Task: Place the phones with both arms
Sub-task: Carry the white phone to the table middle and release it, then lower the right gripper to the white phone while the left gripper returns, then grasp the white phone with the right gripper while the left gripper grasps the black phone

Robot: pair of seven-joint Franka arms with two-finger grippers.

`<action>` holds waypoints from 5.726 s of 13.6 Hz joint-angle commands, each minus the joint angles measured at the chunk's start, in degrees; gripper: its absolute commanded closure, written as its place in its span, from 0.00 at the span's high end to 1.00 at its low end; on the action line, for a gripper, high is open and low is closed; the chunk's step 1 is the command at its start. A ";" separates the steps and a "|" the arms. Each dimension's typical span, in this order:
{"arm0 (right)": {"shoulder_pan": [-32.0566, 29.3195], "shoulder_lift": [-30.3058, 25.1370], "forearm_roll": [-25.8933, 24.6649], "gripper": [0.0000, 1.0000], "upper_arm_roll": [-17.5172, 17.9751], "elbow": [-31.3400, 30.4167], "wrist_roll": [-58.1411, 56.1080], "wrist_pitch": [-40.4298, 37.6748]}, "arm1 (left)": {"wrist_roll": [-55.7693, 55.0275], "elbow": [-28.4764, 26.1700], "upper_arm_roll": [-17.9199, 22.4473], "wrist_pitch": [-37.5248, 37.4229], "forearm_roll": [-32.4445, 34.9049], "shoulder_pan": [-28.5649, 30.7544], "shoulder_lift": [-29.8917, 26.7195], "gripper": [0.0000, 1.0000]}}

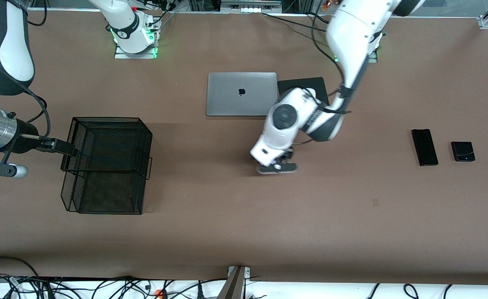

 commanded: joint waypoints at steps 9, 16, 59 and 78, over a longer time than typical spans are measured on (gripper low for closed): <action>-0.27 -0.68 0.24 1.00 0.42 -1.02 -0.85 0.72 | -1.71 23.21 6.75 -3.11 0.79 -11.15 17.70 0.00; -0.27 -0.68 0.24 1.00 0.42 -1.02 -0.85 0.72 | -8.21 24.90 9.03 -3.55 0.79 -12.99 19.04 1.00; 40.86 31.04 -7.32 1.00 0.77 -0.93 25.78 43.61 | 57.18 -45.41 6.04 26.24 -0.68 56.97 -20.78 1.00; 40.78 31.66 -11.27 0.00 0.42 -0.84 25.69 43.79 | 53.93 -46.91 4.99 33.28 -4.22 58.37 -15.77 0.82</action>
